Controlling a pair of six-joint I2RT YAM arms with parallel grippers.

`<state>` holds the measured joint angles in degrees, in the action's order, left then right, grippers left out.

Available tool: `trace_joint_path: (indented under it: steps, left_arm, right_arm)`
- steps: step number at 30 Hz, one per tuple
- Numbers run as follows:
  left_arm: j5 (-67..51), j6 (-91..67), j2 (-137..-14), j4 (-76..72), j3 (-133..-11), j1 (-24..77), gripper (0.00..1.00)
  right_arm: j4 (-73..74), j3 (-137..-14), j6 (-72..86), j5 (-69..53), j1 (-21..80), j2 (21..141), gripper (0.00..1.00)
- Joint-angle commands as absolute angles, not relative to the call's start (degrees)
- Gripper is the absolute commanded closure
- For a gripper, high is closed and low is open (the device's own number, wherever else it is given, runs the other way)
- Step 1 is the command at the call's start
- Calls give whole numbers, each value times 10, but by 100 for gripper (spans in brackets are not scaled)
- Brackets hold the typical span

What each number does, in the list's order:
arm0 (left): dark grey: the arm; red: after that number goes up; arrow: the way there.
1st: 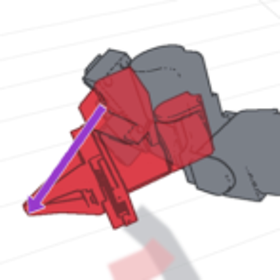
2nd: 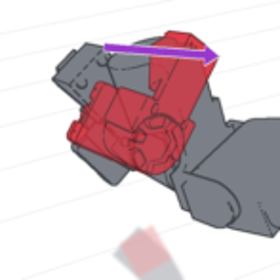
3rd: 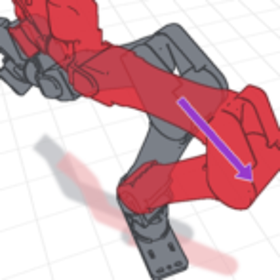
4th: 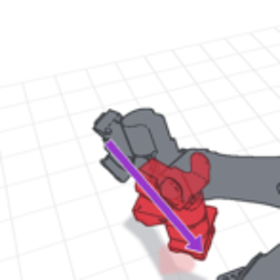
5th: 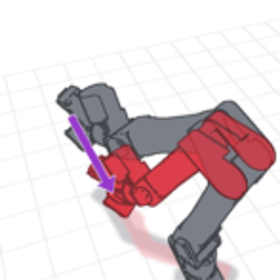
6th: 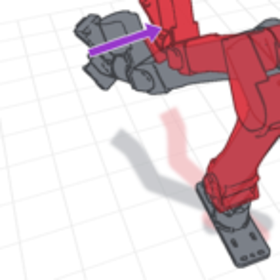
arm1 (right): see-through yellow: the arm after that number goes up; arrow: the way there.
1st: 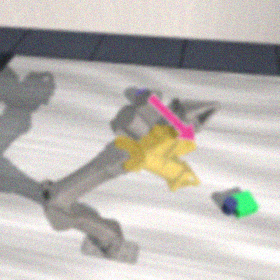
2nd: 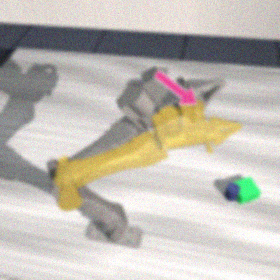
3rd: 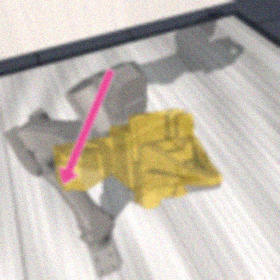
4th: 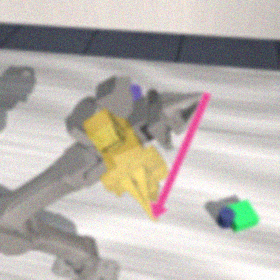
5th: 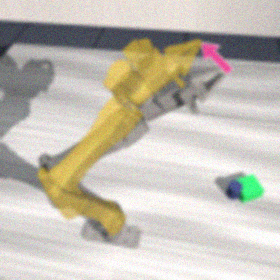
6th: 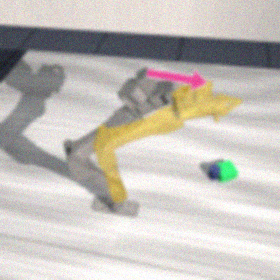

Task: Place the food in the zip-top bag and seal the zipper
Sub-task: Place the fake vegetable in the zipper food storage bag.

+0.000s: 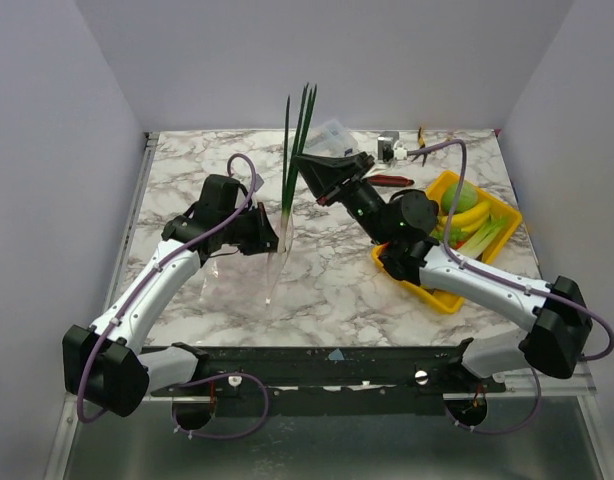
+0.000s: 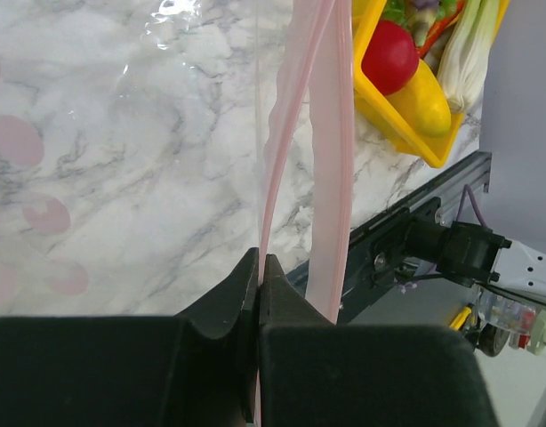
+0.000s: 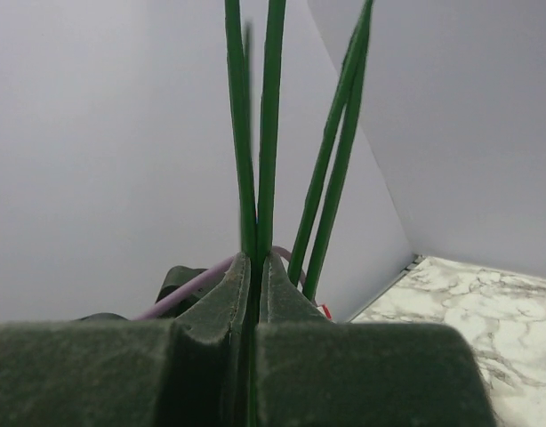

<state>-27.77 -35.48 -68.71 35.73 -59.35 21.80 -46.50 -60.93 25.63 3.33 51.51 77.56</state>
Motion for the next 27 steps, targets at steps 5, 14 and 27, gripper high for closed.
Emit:
trace_joint_path:
  steps: [5, 14, 27]
  left_arm:
    - [-309, -360, -685, 351, -610, 210, 100]
    - [-346, -368, -677, 355, -629, 187, 100]
    - [-368, -442, -648, 324, -659, 152, 100]
  right_arm:
    - [-576, -633, 219, 20, 526, 839, 100]
    - [-637, -558, 184, -20, 538, 841, 100]
    - [-686, -469, 165, 61, 620, 825, 100]
